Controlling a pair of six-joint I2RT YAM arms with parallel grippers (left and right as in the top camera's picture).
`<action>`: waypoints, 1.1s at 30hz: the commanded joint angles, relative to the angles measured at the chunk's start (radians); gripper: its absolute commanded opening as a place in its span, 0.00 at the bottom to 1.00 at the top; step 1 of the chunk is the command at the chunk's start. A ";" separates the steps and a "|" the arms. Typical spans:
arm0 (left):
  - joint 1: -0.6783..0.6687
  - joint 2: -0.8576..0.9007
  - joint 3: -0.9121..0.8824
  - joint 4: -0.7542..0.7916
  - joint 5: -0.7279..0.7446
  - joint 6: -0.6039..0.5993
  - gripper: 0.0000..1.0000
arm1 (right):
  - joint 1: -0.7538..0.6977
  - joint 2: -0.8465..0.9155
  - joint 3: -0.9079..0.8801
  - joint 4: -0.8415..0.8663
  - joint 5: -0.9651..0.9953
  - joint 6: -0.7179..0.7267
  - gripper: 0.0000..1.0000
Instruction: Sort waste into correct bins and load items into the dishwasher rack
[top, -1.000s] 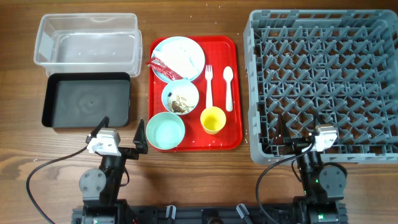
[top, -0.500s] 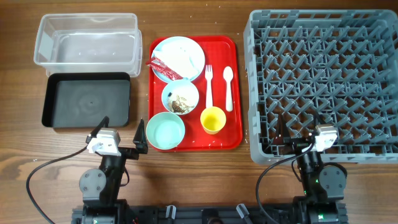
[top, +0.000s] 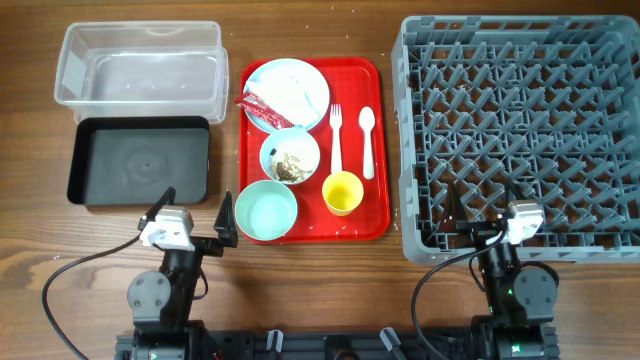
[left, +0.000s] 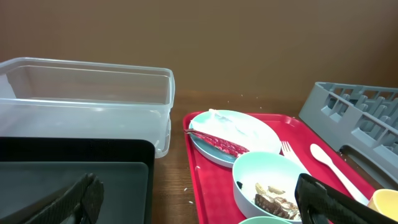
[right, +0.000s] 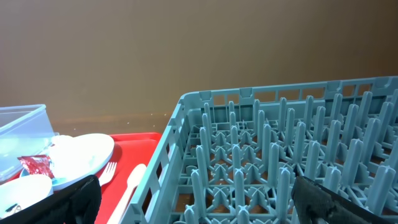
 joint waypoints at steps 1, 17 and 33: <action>-0.005 -0.006 -0.004 -0.002 -0.005 -0.010 1.00 | 0.004 0.000 -0.001 0.022 0.013 0.014 1.00; -0.005 0.304 0.360 0.008 0.109 -0.009 1.00 | 0.004 0.142 0.210 0.158 -0.114 -0.109 1.00; -0.094 1.526 1.737 -0.962 0.153 -0.006 1.00 | 0.003 1.025 1.163 -0.611 -0.112 -0.121 1.00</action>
